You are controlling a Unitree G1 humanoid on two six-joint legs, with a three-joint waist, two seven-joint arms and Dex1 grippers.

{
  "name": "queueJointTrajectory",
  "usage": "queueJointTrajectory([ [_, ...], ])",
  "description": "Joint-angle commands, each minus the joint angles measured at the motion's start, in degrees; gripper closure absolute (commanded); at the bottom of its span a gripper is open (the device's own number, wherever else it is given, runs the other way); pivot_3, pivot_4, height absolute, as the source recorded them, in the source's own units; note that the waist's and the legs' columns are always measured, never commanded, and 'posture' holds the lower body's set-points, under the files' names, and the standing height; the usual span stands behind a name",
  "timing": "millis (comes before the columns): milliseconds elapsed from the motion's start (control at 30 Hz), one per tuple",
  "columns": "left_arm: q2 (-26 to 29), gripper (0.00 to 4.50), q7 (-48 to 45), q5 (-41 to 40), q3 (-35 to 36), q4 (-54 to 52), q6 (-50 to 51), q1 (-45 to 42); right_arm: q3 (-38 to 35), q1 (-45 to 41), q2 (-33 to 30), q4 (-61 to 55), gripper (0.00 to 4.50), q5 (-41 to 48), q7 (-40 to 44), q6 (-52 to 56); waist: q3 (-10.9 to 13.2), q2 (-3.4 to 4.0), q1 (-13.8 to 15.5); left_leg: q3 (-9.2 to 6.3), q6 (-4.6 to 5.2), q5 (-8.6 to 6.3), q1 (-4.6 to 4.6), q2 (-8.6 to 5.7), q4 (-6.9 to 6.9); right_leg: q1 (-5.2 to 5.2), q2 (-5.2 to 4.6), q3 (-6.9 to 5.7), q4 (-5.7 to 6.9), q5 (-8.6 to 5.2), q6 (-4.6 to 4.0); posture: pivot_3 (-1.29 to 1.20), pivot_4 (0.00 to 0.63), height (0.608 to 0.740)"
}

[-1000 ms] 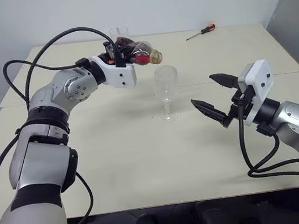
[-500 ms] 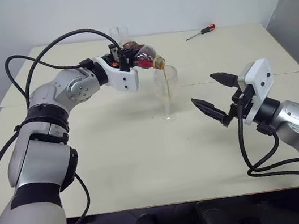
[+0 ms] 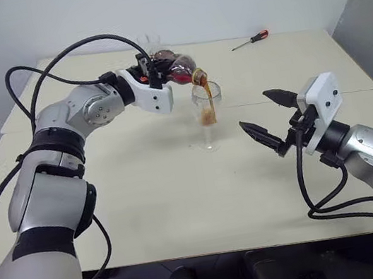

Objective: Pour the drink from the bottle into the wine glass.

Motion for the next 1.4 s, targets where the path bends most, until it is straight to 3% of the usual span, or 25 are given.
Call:
queueJointTrajectory([
  [33, 1.2, 3.81, 1.7, -0.2, 0.4, -0.4, 0.0, -2.5, -0.2, -1.1, -0.3, -0.5, 0.00, 0.0, 0.0, -0.8, 0.0, 0.00, 0.0, -0.01, 0.00, 0.00, 0.00, -0.02, 0.00, 0.00, -0.02, -0.01, 0.02, 0.00, 0.00, 0.00, 0.150, 0.740],
  [1400, 1.8, 3.82, 3.3, 2.5, -1.8, 1.0, 0.4, -5.2, 2.3, -1.2, 0.1, 0.8, 0.00, -0.9, 0.9, -2.3, 0.0, 0.00, 0.0, -0.20, 0.01, 0.01, 0.00, -0.39, 0.01, 0.01, -0.29, -0.08, 0.18, -0.01, 0.02, 0.00, 0.150, 0.740],
])
